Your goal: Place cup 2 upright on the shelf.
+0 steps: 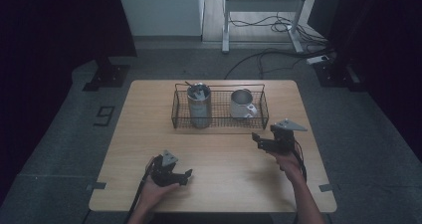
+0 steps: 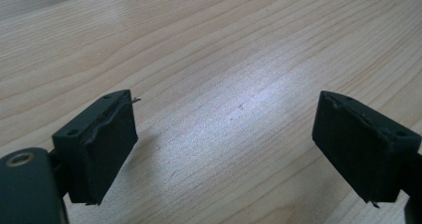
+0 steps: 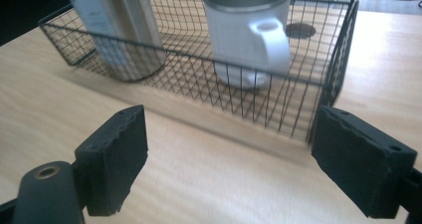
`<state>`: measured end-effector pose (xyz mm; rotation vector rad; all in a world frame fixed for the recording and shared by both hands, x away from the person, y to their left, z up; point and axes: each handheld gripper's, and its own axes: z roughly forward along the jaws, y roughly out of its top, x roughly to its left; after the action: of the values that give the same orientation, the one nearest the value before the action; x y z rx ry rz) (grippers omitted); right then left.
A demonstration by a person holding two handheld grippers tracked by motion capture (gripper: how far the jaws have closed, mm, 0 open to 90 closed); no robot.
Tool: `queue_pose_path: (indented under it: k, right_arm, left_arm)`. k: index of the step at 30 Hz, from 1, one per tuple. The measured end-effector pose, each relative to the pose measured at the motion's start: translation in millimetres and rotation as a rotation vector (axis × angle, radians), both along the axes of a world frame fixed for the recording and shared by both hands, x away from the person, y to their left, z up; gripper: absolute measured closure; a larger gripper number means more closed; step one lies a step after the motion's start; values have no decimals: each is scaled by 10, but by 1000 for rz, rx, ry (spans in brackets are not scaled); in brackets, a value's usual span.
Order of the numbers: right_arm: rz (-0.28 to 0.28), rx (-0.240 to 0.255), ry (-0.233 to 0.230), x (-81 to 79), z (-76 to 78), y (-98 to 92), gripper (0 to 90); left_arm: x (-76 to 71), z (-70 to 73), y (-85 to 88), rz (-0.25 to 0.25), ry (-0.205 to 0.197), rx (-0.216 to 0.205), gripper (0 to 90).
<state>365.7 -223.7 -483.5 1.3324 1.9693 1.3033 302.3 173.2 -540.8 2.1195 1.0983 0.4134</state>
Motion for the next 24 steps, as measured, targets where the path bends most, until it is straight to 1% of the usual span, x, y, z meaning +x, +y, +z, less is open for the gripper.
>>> queue_pose_path:
  k: [5, 9, 13, 16, 19, 24]
  right_arm:
    - [0, -14, 8, -207, -132, -101, 149]
    - [-4, -9, 19, -324, -223, -174, 158]
    - [-2, -21, 41, -429, -364, -214, 166]
    - [-3, -20, 53, -468, -451, -232, 168]
    - [-9, -15, 57, -472, -514, -233, 170]
    - [-2, -34, 64, -454, -558, -213, 168]
  left_arm:
    - [2, -7, 1, 0, 3, 1, 104]
    - [3, -13, 0, 1, 5, 3, 104]
    - [5, -24, -2, 1, 5, 8, 104]
    - [5, -30, 2, 4, 7, 9, 104]
    - [4, -38, 5, 7, 8, 13, 104]
    - [-5, -59, -10, 7, 12, 21, 104]
